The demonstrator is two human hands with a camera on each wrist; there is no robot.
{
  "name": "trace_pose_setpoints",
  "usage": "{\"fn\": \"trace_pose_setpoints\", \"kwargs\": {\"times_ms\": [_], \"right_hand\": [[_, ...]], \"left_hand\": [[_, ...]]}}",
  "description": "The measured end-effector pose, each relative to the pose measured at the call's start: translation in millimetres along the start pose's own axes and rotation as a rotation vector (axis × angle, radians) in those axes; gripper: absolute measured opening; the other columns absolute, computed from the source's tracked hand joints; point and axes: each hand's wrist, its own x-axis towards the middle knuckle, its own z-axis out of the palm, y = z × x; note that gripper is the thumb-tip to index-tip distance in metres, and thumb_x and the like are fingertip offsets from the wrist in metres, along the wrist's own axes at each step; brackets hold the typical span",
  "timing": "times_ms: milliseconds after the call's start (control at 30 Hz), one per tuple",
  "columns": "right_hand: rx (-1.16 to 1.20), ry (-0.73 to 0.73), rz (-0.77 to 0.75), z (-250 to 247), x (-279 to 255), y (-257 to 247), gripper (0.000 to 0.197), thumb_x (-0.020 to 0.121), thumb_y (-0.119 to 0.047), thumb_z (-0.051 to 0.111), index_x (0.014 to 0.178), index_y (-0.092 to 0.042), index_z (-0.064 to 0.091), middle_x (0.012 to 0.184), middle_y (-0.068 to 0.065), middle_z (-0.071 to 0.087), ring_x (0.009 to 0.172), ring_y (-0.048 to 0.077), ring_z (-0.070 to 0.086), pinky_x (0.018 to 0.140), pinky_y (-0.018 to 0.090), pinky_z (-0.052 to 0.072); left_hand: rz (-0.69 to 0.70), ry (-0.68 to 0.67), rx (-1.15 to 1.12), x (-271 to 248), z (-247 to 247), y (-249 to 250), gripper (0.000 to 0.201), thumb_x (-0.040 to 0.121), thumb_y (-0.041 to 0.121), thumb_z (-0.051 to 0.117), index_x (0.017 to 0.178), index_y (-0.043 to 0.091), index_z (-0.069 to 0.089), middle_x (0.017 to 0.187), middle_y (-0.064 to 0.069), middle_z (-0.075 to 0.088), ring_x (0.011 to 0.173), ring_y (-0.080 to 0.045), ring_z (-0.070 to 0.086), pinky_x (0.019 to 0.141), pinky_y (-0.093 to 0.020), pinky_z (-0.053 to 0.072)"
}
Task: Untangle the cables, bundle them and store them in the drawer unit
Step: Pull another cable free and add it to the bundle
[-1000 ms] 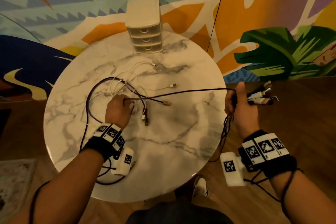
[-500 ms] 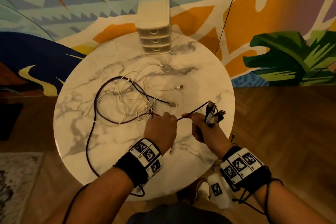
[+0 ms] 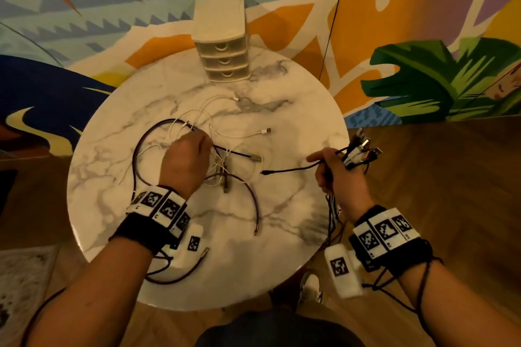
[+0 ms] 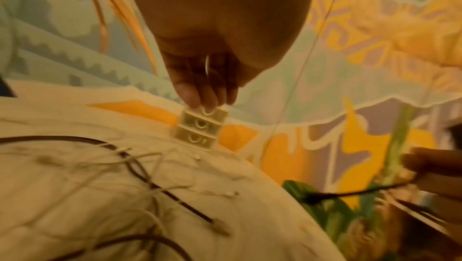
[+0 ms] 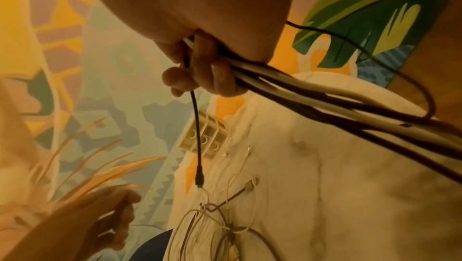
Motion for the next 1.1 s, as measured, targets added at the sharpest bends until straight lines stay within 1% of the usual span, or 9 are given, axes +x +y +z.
{"fn": "trace_pose_setpoints", "kwargs": {"times_ms": [133,200,467,600,733,833,933,1033,1100], "right_hand": [[-0.034,-0.072,-0.049,2,-7,-2,0.042,0.102,-0.024,0.033,0.080,-0.008,0.065,0.050,0.007,0.046,0.041,0.012,0.035,0.043,0.021,0.028],[-0.086,-0.113,-0.053,1,-13,-5,0.042,0.102,-0.026,0.034,0.083,-0.007,0.066,0.048,0.003,0.044,0.040,0.009,0.037,0.044,0.017,0.030],[-0.189,0.251,-0.037,-94,-44,-11,0.049,0.098,-0.047,0.033,0.091,-0.017,0.072,0.047,-0.001,0.044,0.042,0.010,0.040,0.051,0.029,0.038],[-0.144,0.332,-0.059,-142,-63,-13,0.052,0.100,-0.044,0.030,0.085,-0.016,0.072,0.048,0.002,0.045,0.041,0.012,0.037,0.046,0.026,0.031],[-0.102,0.351,-0.063,-177,-83,-21,0.052,0.101,-0.040,0.029,0.088,-0.013,0.071,0.049,0.004,0.046,0.043,0.017,0.037,0.044,0.025,0.030],[-0.098,0.325,-0.087,-190,-92,-27,0.051,0.101,-0.037,0.028,0.094,-0.008,0.070,0.054,0.006,0.051,0.046,0.021,0.039,0.044,0.025,0.032],[-0.194,0.353,-0.206,-196,-93,-34,0.043,0.101,-0.032,0.034,0.100,-0.008,0.069,0.088,0.008,0.062,0.075,0.010,0.059,0.063,0.013,0.045],[-0.396,0.306,-0.326,-208,-91,-48,0.037,0.100,-0.034,0.037,0.101,-0.018,0.070,0.108,0.003,0.060,0.103,0.009,0.057,0.088,0.019,0.044],[-0.357,0.265,-0.318,-216,-91,-63,0.040,0.101,-0.035,0.034,0.102,-0.016,0.070,0.108,0.005,0.063,0.100,0.010,0.059,0.084,0.020,0.048]], "left_hand": [[0.165,-0.536,-0.032,-42,34,77,0.029,0.093,0.038,0.050,0.119,0.026,0.049,0.084,0.002,0.059,0.078,-0.017,0.056,0.068,-0.029,0.042],[0.217,-0.712,-0.030,-54,56,106,0.026,0.095,0.041,0.046,0.113,0.023,0.050,0.083,0.000,0.060,0.079,-0.021,0.059,0.067,-0.031,0.044],[0.171,-0.753,-0.534,-41,97,188,0.036,0.100,0.029,0.038,0.070,0.015,0.052,0.056,0.001,0.048,0.049,-0.012,0.046,0.056,-0.030,0.039],[0.391,-1.151,0.181,-62,162,194,0.040,0.100,0.035,0.035,0.114,0.003,0.054,0.110,-0.019,0.061,0.100,-0.034,0.058,0.083,-0.036,0.042],[0.514,-1.117,0.534,-68,184,208,0.040,0.097,0.039,0.038,0.122,0.010,0.053,0.124,-0.012,0.057,0.110,-0.030,0.056,0.084,-0.034,0.041],[0.592,-1.063,0.281,-69,176,246,0.037,0.094,0.032,0.048,0.125,0.010,0.051,0.126,-0.011,0.055,0.111,-0.028,0.054,0.093,-0.034,0.043],[0.794,-0.947,-0.256,-83,152,293,0.042,0.088,0.026,0.061,0.126,0.013,0.051,0.119,-0.003,0.055,0.102,-0.015,0.055,0.087,-0.023,0.045],[0.712,-1.021,-0.591,-92,131,337,0.040,0.087,0.015,0.061,0.125,0.005,0.050,0.110,0.003,0.053,0.093,-0.004,0.053,0.082,-0.008,0.043],[0.668,-1.046,-0.769,-94,125,359,0.045,0.085,0.016,0.054,0.126,-0.001,0.048,0.116,-0.009,0.057,0.103,-0.014,0.056,0.089,-0.018,0.045]]}}
